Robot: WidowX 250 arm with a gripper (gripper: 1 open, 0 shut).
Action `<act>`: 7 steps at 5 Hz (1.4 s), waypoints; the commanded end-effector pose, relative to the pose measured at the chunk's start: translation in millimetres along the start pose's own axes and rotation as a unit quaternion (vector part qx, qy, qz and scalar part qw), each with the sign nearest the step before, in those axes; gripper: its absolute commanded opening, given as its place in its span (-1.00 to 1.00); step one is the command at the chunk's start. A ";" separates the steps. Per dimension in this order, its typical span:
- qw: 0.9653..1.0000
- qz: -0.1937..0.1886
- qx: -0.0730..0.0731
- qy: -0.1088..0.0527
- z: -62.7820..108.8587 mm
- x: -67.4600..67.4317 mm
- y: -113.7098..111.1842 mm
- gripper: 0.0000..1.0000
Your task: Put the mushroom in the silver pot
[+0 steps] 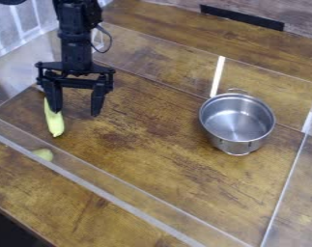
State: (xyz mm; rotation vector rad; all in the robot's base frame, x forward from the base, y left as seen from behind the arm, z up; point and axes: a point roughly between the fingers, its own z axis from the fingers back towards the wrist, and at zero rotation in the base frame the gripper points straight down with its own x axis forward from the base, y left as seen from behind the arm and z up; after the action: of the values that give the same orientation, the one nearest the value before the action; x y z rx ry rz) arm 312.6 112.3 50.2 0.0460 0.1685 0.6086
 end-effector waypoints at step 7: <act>0.984 0.162 -0.058 0.037 -12.7 4.2 19.1 1.00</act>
State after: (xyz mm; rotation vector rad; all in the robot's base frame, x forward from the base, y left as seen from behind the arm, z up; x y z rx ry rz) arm 300.3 123.7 26.1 -0.0591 0.2466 0.9285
